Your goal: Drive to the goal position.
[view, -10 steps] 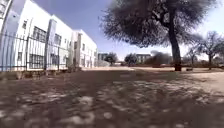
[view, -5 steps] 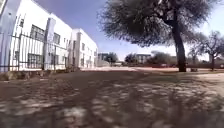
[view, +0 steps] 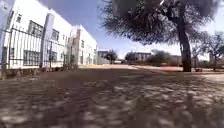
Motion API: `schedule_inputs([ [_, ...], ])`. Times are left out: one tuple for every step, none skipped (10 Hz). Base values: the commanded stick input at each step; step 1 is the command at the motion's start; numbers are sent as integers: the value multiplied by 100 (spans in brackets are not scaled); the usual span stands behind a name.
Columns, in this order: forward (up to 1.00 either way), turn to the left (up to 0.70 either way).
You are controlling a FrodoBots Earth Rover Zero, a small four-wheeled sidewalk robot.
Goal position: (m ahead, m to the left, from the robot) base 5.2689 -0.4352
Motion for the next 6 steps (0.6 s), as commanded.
schedule_inputs([
  [100,0],
  [100,0],
  [100,0],
  [100,0],
  [100,0],
  [100,0],
])
